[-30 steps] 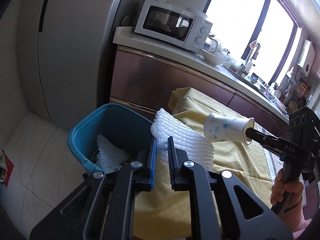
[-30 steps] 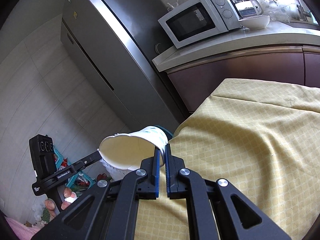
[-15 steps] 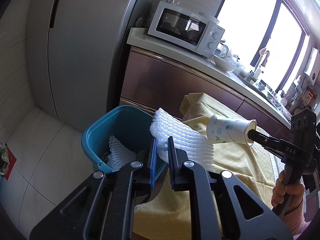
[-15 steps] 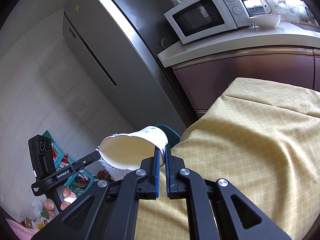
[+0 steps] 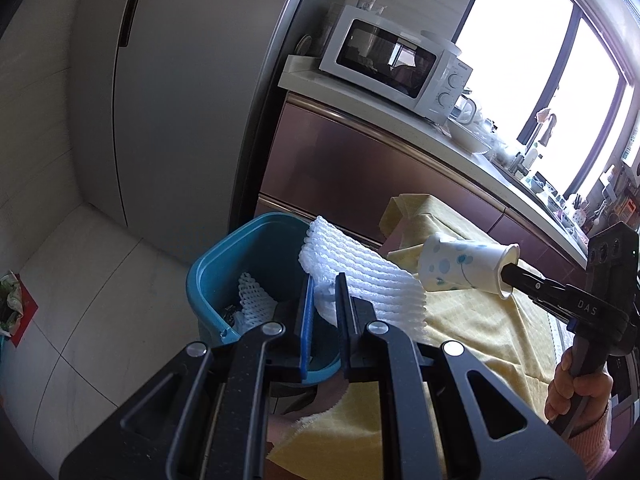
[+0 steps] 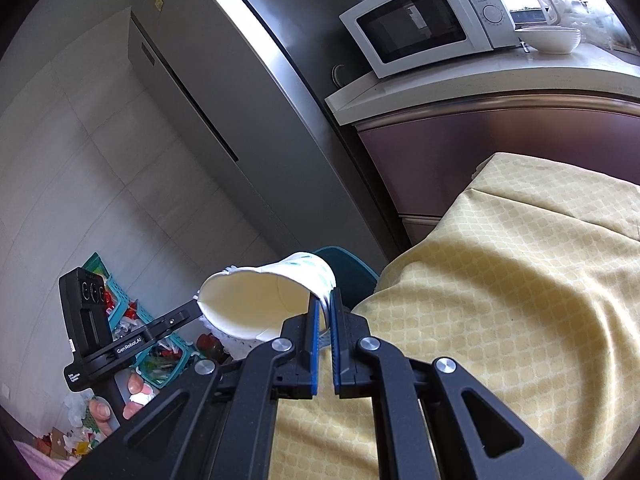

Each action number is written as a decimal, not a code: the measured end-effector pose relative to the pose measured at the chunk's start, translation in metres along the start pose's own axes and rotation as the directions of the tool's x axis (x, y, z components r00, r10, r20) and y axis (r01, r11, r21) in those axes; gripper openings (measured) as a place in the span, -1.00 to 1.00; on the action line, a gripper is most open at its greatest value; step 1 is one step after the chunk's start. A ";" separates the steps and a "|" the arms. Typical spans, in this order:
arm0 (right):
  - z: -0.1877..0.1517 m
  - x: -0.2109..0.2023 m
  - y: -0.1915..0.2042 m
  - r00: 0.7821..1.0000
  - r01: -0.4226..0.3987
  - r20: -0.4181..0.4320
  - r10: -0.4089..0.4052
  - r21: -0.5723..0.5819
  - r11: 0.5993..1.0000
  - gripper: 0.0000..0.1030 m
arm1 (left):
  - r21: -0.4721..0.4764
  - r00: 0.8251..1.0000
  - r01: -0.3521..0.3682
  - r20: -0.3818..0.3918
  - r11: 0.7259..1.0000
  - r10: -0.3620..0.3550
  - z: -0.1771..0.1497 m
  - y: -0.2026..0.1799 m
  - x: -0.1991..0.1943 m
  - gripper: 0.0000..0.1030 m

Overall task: Collect trash
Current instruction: 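Carry the foam net and paper cup over the teal bin, then open the left tool over the bin while the right tool releases the cup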

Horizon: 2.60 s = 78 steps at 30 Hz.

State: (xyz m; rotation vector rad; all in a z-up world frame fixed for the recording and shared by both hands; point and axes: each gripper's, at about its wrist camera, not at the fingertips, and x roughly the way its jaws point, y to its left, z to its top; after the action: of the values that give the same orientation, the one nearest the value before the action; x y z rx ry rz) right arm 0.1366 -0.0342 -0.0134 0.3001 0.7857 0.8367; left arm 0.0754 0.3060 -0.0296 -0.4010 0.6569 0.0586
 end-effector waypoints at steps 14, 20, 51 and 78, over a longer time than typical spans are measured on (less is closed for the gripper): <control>0.006 0.022 0.004 0.999 -0.004 -0.040 0.004 0.002 1.000 -0.92 | -0.017 1.000 -0.031 -0.004 0.999 0.031 -0.003 0.010 0.003 -0.79; 0.008 0.031 0.007 0.999 0.000 -0.051 0.000 -0.007 1.000 -0.92 | -0.017 0.999 -0.050 -0.007 0.999 0.050 -0.004 0.012 0.008 -0.79; 0.008 0.061 0.012 0.995 0.016 -0.098 -0.015 0.003 1.000 -0.92 | -0.019 0.997 -0.079 -0.007 0.997 0.079 -0.003 0.017 0.021 -0.79; 0.004 0.108 0.023 0.981 0.057 -0.185 -0.064 -0.043 0.997 -0.92 | -0.024 0.993 -0.107 -0.045 0.994 0.106 -0.005 0.023 0.051 -0.78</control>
State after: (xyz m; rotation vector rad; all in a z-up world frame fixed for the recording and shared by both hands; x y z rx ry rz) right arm 0.1716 0.0623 -0.0528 0.1652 0.9478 0.8294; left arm 0.1086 0.3214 -0.0719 -0.3929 0.7216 0.1605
